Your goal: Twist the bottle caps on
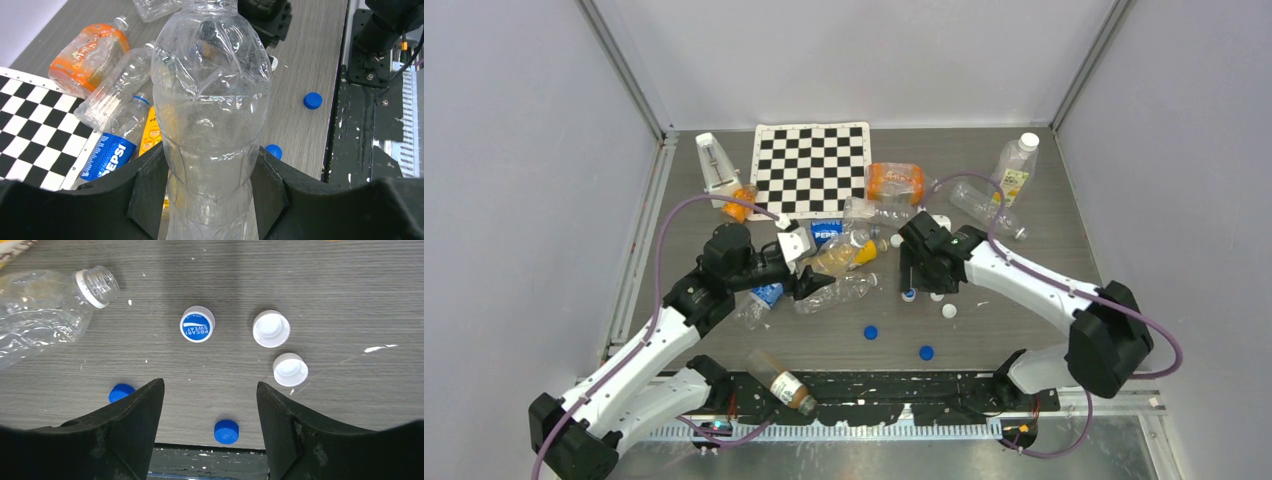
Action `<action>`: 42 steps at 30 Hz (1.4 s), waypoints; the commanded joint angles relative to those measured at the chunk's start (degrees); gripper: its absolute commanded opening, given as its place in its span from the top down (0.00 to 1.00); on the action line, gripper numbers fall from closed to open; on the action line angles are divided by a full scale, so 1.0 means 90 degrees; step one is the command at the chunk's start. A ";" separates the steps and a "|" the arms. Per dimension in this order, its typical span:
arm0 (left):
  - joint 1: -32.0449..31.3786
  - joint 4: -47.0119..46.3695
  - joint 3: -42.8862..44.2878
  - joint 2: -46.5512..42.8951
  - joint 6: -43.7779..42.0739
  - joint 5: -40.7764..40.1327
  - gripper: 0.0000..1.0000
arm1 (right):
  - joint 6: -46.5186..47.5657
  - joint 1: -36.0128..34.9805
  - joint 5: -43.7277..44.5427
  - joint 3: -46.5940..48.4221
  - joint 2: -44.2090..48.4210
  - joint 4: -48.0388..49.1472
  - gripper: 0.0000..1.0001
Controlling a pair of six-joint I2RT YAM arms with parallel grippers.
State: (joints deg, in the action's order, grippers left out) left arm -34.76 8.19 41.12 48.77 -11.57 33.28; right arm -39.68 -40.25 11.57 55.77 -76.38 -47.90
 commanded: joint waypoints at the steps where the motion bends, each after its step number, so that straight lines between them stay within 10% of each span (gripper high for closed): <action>1: 0.0008 0.0141 -0.0135 -0.0280 -0.0408 0.0223 1.00 | 0.0348 0.0014 -0.0407 0.0113 -0.0573 0.0465 0.28; 42: 0.0006 -0.0460 -0.0386 -0.0159 -0.0247 0.0549 1.00 | 0.0471 0.0419 -0.0730 -0.0036 -0.1988 0.1513 0.60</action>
State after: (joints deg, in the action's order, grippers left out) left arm -34.76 7.03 37.56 47.13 -13.96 36.49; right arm -36.05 -36.64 5.37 55.59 -93.82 -35.46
